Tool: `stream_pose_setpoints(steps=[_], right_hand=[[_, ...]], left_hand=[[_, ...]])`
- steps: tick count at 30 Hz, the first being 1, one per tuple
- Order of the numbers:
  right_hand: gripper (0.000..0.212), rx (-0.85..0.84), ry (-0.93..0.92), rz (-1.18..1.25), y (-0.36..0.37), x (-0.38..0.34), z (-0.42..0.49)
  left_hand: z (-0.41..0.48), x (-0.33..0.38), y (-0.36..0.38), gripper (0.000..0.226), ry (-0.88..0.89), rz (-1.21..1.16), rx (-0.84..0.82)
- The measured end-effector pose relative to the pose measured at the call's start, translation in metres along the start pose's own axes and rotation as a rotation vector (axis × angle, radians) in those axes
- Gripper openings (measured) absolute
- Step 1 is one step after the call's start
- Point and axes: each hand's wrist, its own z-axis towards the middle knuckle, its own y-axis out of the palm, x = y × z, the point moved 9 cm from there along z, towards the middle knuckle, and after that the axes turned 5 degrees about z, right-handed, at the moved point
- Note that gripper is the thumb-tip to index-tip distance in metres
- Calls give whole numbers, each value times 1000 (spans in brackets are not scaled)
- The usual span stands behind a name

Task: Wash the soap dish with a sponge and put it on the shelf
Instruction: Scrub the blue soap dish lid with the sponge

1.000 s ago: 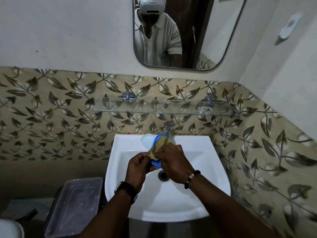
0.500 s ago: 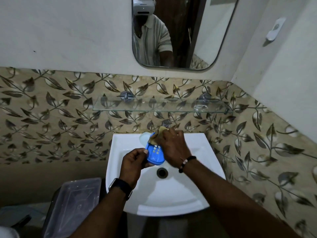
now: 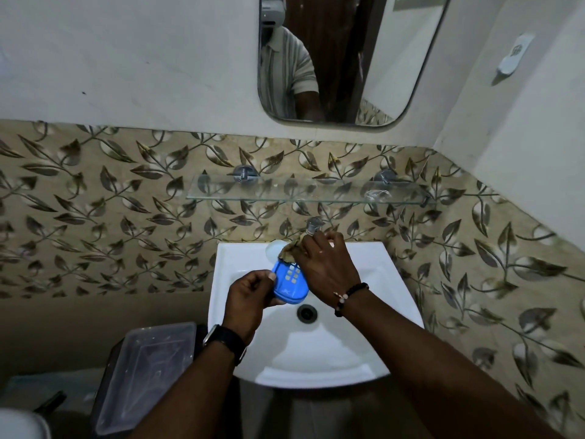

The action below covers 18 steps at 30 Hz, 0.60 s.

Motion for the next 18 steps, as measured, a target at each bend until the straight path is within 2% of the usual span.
stream_pose_setpoints(steps=[4,7,9,11,15,18], right_hand=[[30,-182,59,5,2,0,0],[20,-236,76,191,3,-9,-4],[16,-256,-7,273,4,-26,-8],[22,-286,-97,317,8,-38,-13],[34,-179,-82,234,0,-6,-8],[34,-155,74,172,-3,31,2]], left_hand=[[-1,4,-6,16,16,-20,89],[-2,3,-8,17,26,-55,139],[0,3,-11,14,33,-78,164],[2,5,-12,11,42,-72,167],[-1,9,2,11,72,-6,122],[-3,12,16,13,83,20,96]])
